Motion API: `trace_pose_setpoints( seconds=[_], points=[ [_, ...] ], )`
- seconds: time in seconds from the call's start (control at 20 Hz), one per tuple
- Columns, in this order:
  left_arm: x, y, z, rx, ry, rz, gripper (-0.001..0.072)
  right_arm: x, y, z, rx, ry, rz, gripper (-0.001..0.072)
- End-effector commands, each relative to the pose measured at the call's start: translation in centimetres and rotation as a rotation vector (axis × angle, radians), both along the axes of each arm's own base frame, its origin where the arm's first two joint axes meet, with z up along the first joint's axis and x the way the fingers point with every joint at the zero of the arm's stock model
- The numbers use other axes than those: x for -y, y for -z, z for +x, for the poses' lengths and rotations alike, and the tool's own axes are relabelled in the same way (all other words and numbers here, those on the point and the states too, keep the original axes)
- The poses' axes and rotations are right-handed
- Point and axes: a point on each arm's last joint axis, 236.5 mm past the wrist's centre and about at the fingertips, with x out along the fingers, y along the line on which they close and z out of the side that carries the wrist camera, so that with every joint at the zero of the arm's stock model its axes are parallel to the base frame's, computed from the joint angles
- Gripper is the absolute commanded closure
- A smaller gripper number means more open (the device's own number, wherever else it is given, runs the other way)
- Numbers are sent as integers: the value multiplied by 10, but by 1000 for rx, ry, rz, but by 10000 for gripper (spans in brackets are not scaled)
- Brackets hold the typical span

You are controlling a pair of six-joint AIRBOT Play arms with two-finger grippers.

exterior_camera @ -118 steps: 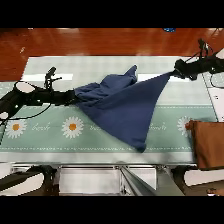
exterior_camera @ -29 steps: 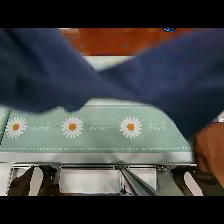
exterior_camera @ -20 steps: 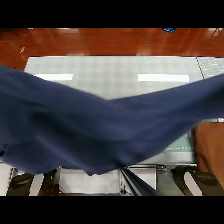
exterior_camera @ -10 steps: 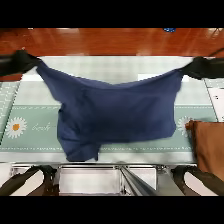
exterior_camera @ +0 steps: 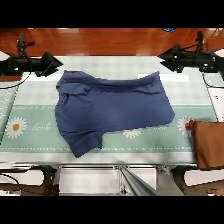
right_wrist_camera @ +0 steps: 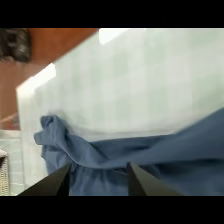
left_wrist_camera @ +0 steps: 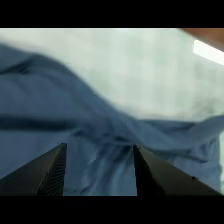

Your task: Fold the shirts.

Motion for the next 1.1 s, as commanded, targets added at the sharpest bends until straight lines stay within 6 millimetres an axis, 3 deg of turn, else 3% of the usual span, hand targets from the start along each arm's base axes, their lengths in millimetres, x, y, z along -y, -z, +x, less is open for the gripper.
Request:
trace_pose_setpoints(
  seconds=[0.0,0.1,0.2,0.3,0.35,0.45,0.55,0.7,0.85,1.05],
  points=[
    [-50,23,-68,-267,70,35,198,36,-20,-16,-14,-23,66,305],
    [-78,25,-107,-316,67,20,199,63,-10,-59,-44,-133,-121,305],
    [-89,37,-147,-350,-7,-17,199,84,14,-100,-135,-141,-295,305],
    [-81,60,-197,-414,-54,-67,199,90,34,-131,-187,-43,-313,305],
    [-67,71,-226,-458,-52,-105,199,86,47,-151,-248,9,-279,305],
    [-42,88,-260,-488,-100,-167,199,69,72,-193,-301,15,-260,305],
    [-25,106,-281,-513,-132,-188,198,55,90,-227,-321,6,-260,305],
    [-5,124,-306,-582,-105,-230,198,42,100,-255,-333,-2,-256,305],
    [-5,133,-308,-592,-136,-224,198,38,101,-263,-331,-6,-257,305],
    [0,143,-296,-557,-119,-150,199,34,95,-256,-307,14,-221,305]
  ],
)
